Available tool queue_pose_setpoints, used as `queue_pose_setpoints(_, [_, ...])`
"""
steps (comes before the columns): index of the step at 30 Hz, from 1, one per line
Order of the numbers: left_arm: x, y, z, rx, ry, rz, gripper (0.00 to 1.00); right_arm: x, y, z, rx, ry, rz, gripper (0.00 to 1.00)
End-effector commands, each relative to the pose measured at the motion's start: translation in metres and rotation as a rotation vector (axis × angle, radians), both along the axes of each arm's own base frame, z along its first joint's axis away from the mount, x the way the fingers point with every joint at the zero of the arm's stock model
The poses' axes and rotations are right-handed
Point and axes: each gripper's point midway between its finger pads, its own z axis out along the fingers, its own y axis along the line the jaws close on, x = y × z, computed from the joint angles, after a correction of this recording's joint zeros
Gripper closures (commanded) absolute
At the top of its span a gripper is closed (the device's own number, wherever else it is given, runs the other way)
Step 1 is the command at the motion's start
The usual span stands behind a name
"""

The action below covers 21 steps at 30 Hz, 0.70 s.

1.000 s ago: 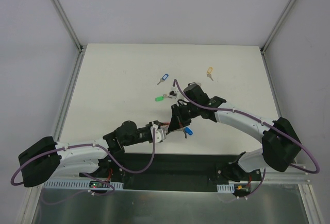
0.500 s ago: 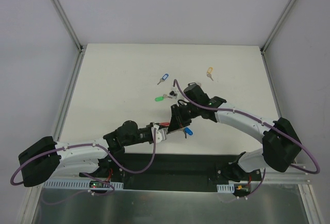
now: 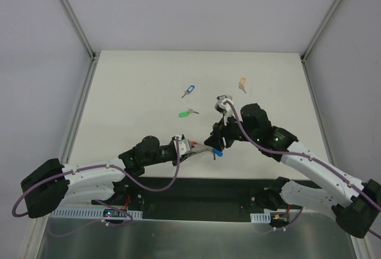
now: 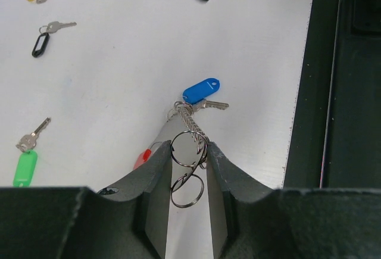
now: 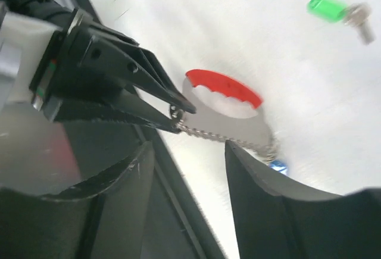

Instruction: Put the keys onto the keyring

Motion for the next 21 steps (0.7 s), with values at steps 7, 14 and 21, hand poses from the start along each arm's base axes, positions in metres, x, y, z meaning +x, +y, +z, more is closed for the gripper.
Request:
queue_pose_setpoints(7, [-0.005, -0.009, 0.036, -0.105, 0.174, -0.096, 0.99, 0.004, -0.032, 0.000, -0.141, -0.508, 0.191, 0.35])
queue_pose_setpoints(14, [-0.012, -0.015, 0.046, -0.111, 0.287, -0.242, 1.00, -0.014, -0.014, -0.015, -0.291, -0.683, 0.353, 0.38])
queue_pose_setpoints(21, [-0.020, -0.025, 0.057, -0.085, 0.348, -0.440, 0.99, -0.004, -0.018, -0.010, -0.452, -0.837, 0.318, 0.42])
